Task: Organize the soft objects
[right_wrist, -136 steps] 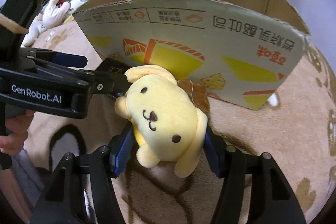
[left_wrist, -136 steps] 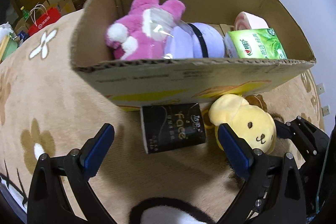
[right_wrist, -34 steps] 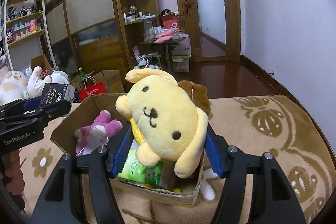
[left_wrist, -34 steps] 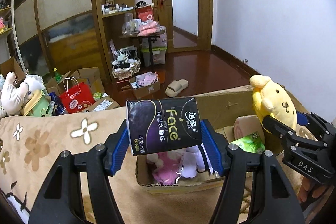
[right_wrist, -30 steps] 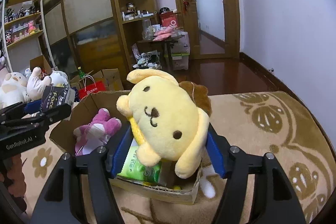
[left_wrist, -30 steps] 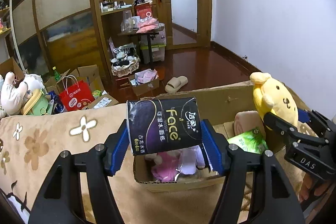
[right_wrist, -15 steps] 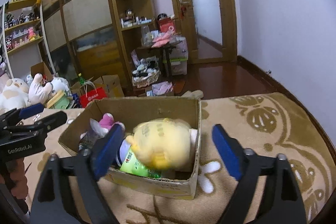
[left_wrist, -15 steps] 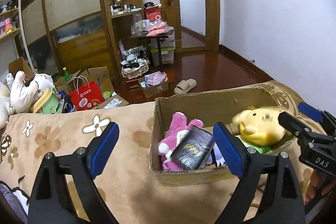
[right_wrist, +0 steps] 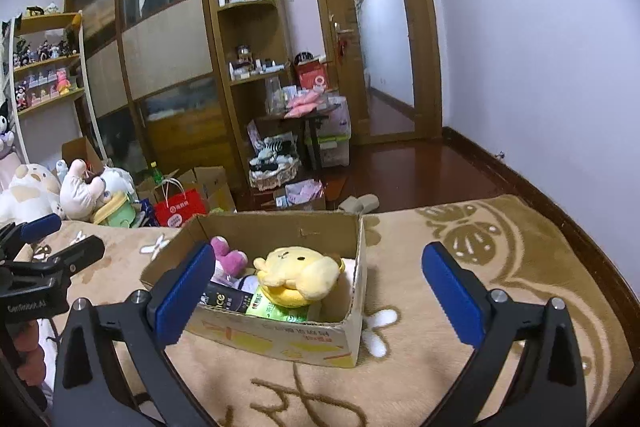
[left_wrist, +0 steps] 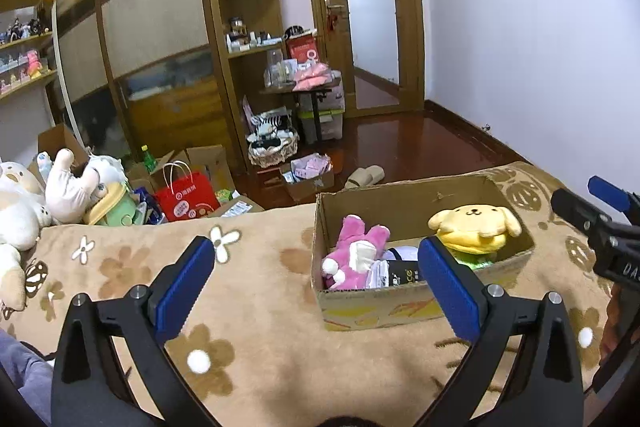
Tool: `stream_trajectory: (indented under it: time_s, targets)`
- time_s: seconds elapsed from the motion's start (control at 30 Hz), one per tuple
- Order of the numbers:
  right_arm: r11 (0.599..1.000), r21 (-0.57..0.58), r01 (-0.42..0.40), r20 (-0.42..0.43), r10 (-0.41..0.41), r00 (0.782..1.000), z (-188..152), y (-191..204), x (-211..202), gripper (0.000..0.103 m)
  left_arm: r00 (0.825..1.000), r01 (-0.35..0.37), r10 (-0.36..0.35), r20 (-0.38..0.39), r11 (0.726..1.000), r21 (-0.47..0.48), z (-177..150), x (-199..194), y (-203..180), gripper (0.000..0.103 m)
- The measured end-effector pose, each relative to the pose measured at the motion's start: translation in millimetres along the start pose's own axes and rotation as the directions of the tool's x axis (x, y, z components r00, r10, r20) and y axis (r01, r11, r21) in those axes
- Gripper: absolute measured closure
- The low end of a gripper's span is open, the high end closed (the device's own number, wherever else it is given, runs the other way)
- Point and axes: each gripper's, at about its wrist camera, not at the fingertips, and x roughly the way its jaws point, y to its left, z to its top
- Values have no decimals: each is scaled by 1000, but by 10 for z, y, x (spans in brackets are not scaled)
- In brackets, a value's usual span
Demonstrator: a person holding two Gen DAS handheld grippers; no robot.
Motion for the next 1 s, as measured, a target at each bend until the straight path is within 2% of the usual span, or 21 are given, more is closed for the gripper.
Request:
stream_trajectory:
  time_s: [0.07, 0.57, 0.77, 0.9, 1.0]
  targets:
    - [1000, -1, 3, 32, -3, 999, 25, -1, -114, 0, 1000, -10, 10, 13, 1000, 7, -21, -119, 0, 2]
    - [1000, 12, 14, 75, -15, 997, -87, -99, -778, 0, 998, -40, 41, 44, 999, -10, -247, -813, 135, 2]
    - [1000, 0, 14, 89, -14, 996, -162, -105, -923, 0, 998, -47, 47, 50, 999, -12, -288, -918, 148, 2]
    - [1000, -19, 7, 86, -5, 996, -218, -98, -941, 0, 997, -67, 67, 31, 998, -9, -311, -864, 149, 2]
    - [1000, -16, 9, 68, -8, 998, -274, -112, -889, 0, 998, -56, 56, 14, 998, -23, -326, -806, 166, 2]
